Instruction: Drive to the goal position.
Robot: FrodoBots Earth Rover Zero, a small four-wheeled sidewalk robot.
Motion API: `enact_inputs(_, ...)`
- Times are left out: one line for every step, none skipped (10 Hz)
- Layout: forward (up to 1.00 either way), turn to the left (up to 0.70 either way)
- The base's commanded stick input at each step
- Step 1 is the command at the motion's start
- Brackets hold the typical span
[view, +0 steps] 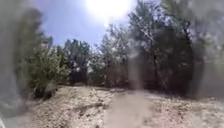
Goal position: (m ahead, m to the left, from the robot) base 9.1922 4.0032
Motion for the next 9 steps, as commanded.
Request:
enact_inputs(0.44, 0.02)
enact_inputs(0.44, 0.02)
enact_inputs(0.44, 0.02)
enact_inputs(0.44, 0.02)
enact_inputs(0.44, 0.02)
enact_inputs(0.44, 0.02)
enact_inputs(0.44, 0.02)
enact_inputs(0.44, 0.02)
enact_inputs(0.44, 0.02)
